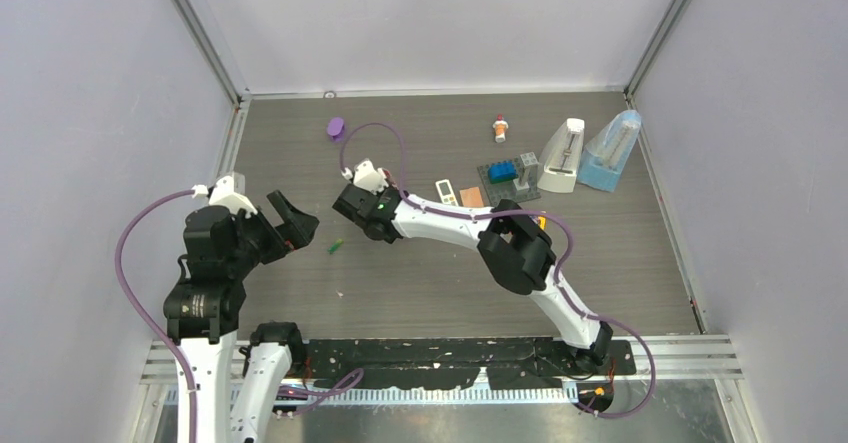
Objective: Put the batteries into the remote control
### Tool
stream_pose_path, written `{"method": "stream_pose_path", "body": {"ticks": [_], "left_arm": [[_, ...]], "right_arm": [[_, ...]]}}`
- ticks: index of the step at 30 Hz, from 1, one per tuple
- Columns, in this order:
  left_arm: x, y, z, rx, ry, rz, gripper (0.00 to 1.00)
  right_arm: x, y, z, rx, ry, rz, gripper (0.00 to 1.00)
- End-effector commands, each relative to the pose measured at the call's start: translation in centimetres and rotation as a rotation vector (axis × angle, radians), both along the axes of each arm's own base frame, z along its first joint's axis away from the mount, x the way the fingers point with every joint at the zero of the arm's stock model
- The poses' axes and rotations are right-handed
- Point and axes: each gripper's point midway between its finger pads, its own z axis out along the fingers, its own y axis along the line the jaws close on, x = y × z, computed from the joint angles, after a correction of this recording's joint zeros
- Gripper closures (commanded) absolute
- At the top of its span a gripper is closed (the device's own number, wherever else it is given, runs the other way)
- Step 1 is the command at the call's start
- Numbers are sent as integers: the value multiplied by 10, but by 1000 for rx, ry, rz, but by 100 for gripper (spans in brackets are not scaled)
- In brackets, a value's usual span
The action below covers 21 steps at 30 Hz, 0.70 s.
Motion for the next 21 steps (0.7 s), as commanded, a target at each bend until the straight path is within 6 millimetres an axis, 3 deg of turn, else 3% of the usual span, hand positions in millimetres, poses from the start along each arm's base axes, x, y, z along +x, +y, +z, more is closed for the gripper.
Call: {"method": "stream_pose_path", "body": {"ticks": [1, 9, 11, 14, 18, 21], "left_arm": [[0, 0, 4, 21, -24, -21, 0], [-3, 0, 1, 23, -15, -22, 0], [-3, 1, 0, 27, -16, -18, 0], [-3, 1, 2, 30, -21, -18, 0], [-4, 1, 2, 28, -22, -19, 0], [-4, 0, 1, 29, -16, -23, 0]], "right_arm": [[13, 1, 12, -54, -81, -43, 86], [13, 12, -10, -56, -37, -24, 74], [9, 18, -15, -40, -9, -5, 62], [2, 25, -17, 10, 33, 11, 55], [-6, 33, -7, 93, 77, 26, 44], [-13, 40, 15, 181, 98, 45, 37]]}}
